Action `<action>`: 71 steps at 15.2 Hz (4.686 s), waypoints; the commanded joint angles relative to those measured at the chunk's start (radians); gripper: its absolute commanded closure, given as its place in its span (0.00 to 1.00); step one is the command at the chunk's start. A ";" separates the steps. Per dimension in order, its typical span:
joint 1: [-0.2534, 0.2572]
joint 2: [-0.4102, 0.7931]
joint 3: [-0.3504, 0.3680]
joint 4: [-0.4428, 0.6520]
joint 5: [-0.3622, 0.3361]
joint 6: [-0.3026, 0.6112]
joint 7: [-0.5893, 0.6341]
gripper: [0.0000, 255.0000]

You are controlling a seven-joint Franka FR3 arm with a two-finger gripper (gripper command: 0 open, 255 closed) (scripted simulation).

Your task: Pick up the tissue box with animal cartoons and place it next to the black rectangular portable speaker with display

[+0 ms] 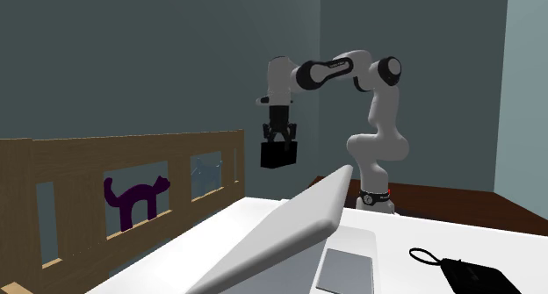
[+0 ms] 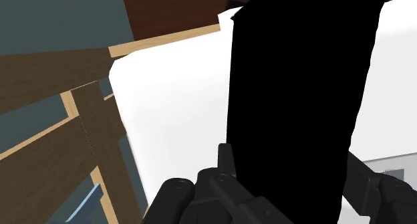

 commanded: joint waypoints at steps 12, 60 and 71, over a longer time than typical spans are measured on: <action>0.085 -0.028 0.171 0.000 0.063 -0.044 0.222 1.00; 0.550 0.933 0.649 1.085 0.046 -0.187 1.100 1.00; 0.540 0.935 0.646 0.940 0.043 -0.040 1.106 1.00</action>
